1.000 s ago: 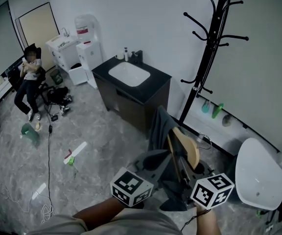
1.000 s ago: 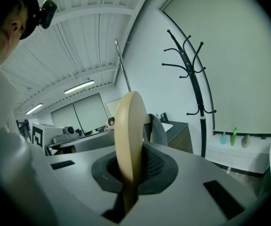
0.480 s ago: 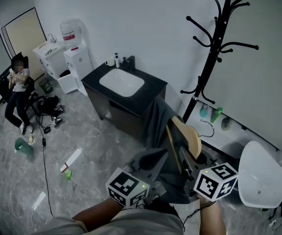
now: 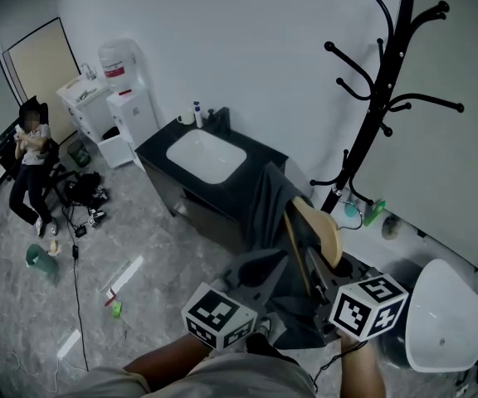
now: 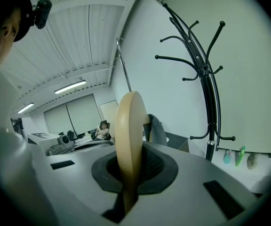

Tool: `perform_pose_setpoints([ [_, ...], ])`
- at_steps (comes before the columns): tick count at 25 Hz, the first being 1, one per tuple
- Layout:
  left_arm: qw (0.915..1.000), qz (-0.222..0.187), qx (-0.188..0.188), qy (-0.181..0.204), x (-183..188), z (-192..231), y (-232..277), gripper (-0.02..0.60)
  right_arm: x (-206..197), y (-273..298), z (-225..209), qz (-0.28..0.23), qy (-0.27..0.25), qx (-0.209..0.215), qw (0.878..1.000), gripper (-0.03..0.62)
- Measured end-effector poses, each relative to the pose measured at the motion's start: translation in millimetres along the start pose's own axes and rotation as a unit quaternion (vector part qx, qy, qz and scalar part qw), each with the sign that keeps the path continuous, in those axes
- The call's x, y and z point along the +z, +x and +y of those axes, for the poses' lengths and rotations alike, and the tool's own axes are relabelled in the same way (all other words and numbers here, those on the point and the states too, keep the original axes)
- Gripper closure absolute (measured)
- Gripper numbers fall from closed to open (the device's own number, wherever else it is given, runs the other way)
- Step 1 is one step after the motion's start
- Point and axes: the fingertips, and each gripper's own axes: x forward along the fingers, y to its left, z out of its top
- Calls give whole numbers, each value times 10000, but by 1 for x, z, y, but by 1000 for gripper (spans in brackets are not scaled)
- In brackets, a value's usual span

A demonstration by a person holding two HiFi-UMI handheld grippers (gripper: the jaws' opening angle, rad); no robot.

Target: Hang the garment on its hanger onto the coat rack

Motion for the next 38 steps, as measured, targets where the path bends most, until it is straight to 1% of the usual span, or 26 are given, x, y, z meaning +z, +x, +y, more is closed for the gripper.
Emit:
perform_pose_setpoints([
  [8,9999,-111,47,75,20,40,66,577,47,46,-54,86,-252,25,9996,577],
  [15,9999,-132,-47,66,35,67,99,577,98,82,-87,154,-382,-55,9991,577],
  [19,9996,-106,-251,121,41,76,112,577,125,104,-99,171,-407,-181,9989,577],
  [23,9986,-114,-480,187,53,83,128,577,161,118,-118,142,-278,-314,9990,577],
  [29,9969,-60,-767,149,45,83,136,577,198,131,-134,60,-284,-586,9979,577],
  [34,9964,-35,-839,117,47,87,143,577,222,143,-145,19,-235,-669,9975,577],
  [38,9965,-14,-827,77,45,90,146,577,226,154,-156,117,-177,-689,9974,577],
])
